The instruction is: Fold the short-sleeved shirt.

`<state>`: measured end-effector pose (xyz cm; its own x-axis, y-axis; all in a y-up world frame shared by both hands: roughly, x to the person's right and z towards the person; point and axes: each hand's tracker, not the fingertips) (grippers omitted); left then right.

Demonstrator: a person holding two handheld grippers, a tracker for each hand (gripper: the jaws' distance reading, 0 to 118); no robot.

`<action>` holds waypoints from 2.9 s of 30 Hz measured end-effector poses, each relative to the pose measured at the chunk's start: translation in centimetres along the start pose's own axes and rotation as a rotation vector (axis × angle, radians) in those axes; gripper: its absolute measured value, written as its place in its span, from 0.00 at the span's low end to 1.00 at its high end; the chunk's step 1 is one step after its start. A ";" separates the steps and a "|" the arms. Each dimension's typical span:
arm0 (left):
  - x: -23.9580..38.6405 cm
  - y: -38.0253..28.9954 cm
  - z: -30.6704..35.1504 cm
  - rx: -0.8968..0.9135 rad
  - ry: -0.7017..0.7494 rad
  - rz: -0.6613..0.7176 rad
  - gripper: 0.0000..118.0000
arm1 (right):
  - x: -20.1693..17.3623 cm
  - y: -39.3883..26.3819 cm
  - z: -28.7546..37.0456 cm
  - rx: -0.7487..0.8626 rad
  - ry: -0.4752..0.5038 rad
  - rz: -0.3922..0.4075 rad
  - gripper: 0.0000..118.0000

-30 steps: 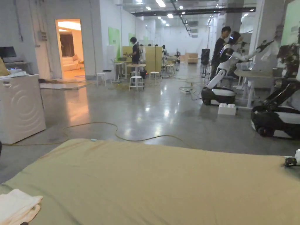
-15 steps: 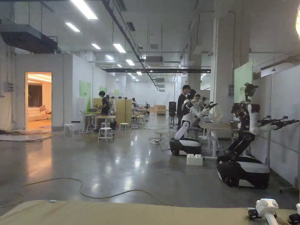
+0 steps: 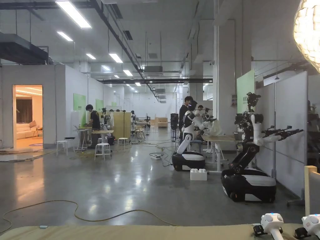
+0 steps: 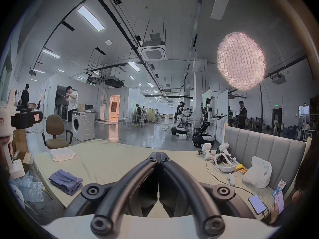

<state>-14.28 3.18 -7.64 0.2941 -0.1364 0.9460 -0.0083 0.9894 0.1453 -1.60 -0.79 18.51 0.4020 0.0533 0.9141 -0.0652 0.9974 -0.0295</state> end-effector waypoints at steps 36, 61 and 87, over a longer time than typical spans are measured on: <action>-1.7 1.3 -1.3 0.007 -0.021 0.150 0.97 | 0.2 0.3 -0.9 -0.022 0.029 -0.087 1.00; -2.6 1.8 -1.6 -0.033 -0.049 0.190 0.97 | 0.5 2.4 -3.1 -0.266 -0.049 -0.478 1.00; -2.8 3.1 -1.5 -0.053 -0.063 0.236 0.97 | 1.3 3.5 -3.4 -0.402 0.059 -0.585 1.00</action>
<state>-13.73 6.72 -10.24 0.2303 0.0978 0.9682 -0.0192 0.9952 -0.0960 1.76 2.93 18.23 0.3175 -0.5051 0.8026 0.5139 0.8029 0.3020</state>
